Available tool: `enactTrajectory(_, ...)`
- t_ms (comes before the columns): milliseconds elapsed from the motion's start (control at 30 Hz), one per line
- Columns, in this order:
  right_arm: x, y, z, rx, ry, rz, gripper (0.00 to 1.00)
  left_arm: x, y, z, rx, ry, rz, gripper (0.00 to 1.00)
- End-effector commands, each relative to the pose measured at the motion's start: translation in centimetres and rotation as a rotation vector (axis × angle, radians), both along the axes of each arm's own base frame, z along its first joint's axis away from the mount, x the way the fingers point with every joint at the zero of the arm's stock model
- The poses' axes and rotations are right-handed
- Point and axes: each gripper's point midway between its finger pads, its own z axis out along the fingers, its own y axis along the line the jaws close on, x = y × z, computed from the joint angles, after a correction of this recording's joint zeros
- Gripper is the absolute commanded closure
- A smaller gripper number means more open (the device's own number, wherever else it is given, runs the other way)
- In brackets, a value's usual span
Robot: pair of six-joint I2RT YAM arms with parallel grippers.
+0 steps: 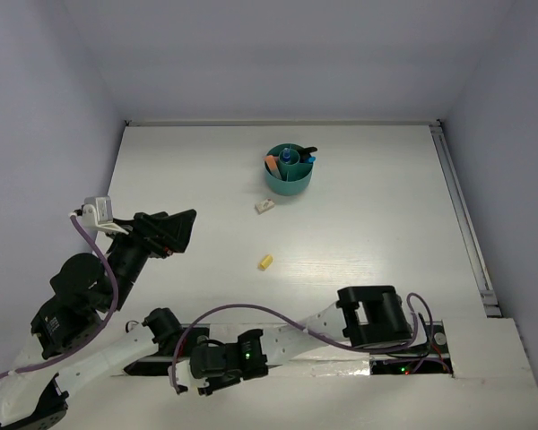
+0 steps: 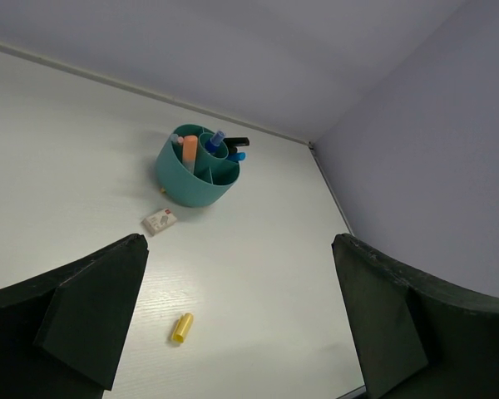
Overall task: Sort the stationery into containers
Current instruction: Pick up the pen from the corner of the board.
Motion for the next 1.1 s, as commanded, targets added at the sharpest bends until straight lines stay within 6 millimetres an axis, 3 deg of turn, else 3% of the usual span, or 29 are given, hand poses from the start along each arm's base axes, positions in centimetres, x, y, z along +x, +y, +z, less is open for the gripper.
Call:
enactTrajectory(0,0.2,1.8,5.6,0.153,0.0,-0.055,0.98,0.5,-0.1,0.7,-0.011,-0.019,0.019,0.08)
enactTrajectory(233,1.3,1.6,10.3,0.261,-0.01,-0.126,1.0,0.7,-0.4,0.1,-0.005,-0.011,0.015,0.08)
enactTrajectory(333,3.2,1.3,11.6,0.298,-0.053,-0.198,1.0,0.9,-0.9,-0.2,-0.006,-0.007,0.007,0.08)
enactTrajectory(500,9.5,-0.2,12.3,0.347,-0.047,-0.41,1.0,1.4,-1.6,-1.7,0.009,0.014,0.005,0.1)
enactTrajectory(633,16.9,-3.2,11.9,0.378,-0.05,-0.673,1.0,2.1,-2.3,-3.6,-0.011,0.043,0.018,0.23)
enactTrajectory(733,21.2,-5.0,13.1,0.448,-0.021,-0.857,1.0,2.7,-3.2,-4.5,-0.046,0.054,0.017,0.31)
enactTrajectory(900,26.4,-6.7,13.5,0.513,-0.015,-1.107,1.0,3.6,-5.2,-8.2,-0.063,0.115,-0.001,0.51)
enactTrajectory(1033,29.4,-8.4,14.1,0.566,0.003,-1.239,1.0,3.8,-6.6,-9.9,-0.071,0.142,-0.036,0.63)
enactTrajectory(1067,30.1,-8.7,14.6,0.594,0.01,-1.261,1.0,3.8,-7.1,-9.5,-0.091,0.129,-0.053,0.67)
